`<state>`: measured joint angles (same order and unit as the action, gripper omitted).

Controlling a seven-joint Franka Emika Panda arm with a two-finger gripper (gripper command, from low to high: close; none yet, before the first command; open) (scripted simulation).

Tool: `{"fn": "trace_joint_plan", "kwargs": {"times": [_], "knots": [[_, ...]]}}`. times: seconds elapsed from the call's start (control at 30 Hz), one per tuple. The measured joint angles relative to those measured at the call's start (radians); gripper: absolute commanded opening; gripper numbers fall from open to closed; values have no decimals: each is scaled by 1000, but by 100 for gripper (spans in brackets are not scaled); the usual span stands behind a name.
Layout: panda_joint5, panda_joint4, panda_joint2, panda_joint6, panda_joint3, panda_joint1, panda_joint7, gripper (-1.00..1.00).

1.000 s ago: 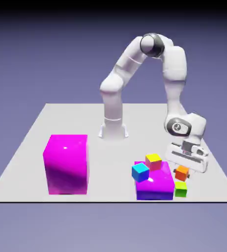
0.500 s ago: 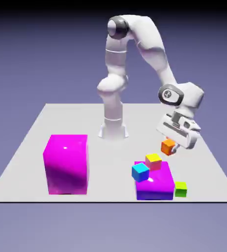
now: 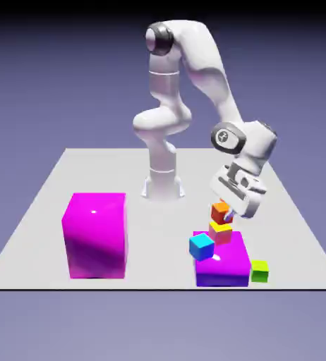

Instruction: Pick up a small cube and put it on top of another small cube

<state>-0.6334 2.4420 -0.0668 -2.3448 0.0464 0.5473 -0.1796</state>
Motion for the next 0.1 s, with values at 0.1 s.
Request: {"fn": "trace_joint_plan", "kwargs": {"times": [0.1], "knots": [[-5,2,-7,-10,-21,-23,4,100]]}}
